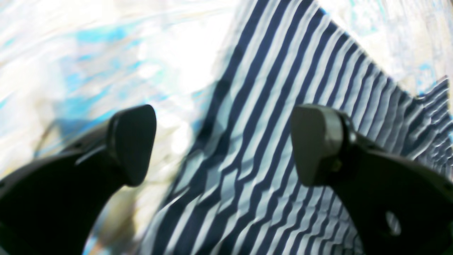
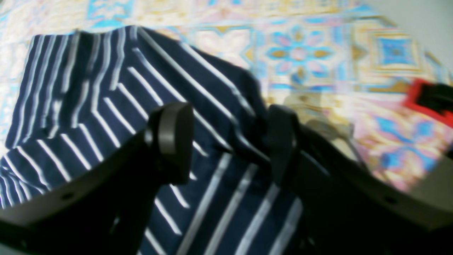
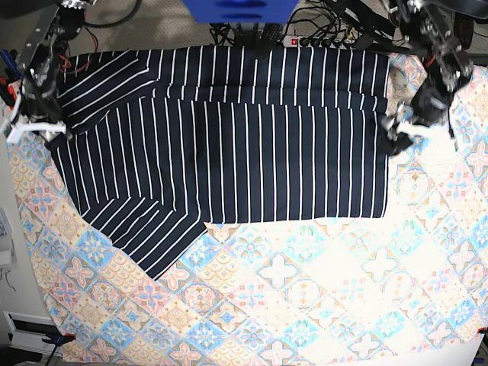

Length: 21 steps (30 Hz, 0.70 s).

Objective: Fold the T-shirt properly
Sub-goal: 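Reach both grippers down to the shirt's hem corners and grasp them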

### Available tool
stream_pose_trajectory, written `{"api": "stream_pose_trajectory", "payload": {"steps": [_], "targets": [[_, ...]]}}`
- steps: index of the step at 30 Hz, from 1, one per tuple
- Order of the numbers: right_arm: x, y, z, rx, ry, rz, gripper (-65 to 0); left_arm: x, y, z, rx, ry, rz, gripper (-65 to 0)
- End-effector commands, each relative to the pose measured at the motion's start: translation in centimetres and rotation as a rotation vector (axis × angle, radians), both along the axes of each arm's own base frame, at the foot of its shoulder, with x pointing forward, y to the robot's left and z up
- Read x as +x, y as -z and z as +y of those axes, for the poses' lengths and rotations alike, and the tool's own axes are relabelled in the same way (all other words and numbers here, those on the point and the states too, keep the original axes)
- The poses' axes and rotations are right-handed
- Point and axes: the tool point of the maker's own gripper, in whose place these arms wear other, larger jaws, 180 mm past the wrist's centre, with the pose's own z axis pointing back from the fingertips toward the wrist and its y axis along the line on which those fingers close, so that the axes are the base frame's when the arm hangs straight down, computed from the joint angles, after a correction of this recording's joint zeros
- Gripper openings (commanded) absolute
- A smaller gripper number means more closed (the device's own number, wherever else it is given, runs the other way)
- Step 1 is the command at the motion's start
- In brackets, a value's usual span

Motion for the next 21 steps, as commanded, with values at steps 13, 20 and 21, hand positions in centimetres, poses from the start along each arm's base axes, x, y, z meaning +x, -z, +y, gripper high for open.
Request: {"api": "stream_pose_trajectory", "payload": {"steps": [13, 20, 21], "targets": [[7.0, -1.5, 4.2, -0.140, -0.191, -0.022, -32.8, 8.9, -0.1, 1.1, 0.041, 0.007, -0.019, -6.5], [6.9, 0.8, 4.0, -0.096, -0.173, 0.022, -32.8, 11.4, 2.1, 2.1, 0.052, -0.029, 0.008, -6.5], [6.8, 1.0, 4.0, -0.095, -0.172, 0.027, -32.8, 11.6, 2.6, 2.1, 0.047, -0.032, 0.018, -6.5]]}}
